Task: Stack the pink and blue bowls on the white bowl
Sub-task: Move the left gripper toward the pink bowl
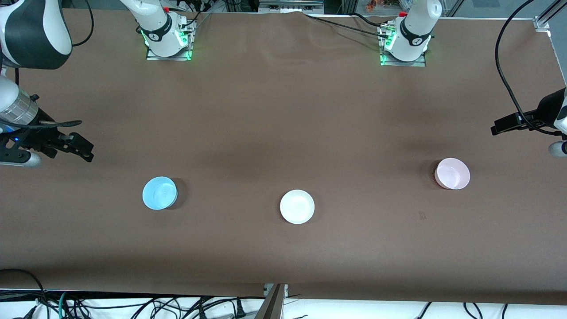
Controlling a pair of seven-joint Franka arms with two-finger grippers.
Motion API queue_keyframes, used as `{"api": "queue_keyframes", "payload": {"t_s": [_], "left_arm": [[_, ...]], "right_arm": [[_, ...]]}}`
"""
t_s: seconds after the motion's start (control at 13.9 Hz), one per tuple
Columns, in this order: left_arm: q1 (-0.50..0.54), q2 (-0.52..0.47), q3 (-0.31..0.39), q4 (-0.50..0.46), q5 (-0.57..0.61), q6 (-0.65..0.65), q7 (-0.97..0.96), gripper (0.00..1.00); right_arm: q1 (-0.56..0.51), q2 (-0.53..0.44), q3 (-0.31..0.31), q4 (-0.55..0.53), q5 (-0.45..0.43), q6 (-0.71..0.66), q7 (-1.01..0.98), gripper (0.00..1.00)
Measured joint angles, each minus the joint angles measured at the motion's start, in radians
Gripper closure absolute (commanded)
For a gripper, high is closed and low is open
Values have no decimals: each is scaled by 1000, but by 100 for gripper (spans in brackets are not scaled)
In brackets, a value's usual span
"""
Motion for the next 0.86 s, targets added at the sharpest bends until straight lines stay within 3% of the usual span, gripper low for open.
{"api": "queue_keyframes", "payload": {"t_s": [0.14,0.36,0.65,0.86], "left_arm": [[0,-1,0,-1,0,0,0,0],[0,-1,1,-6,0,0,0,0],[13,8,28,-59,0,16,0,0],[44,50,49,-181,0,232,33,0]], "right_arm": [[12,-7,-41,-1,34,-29,0,1],[56,-23,-158,4,113,-107,-15,1],[106,-39,-186,4,117,-194,-11,1],[172,-53,-251,-16,117,-199,-11,1]]}}
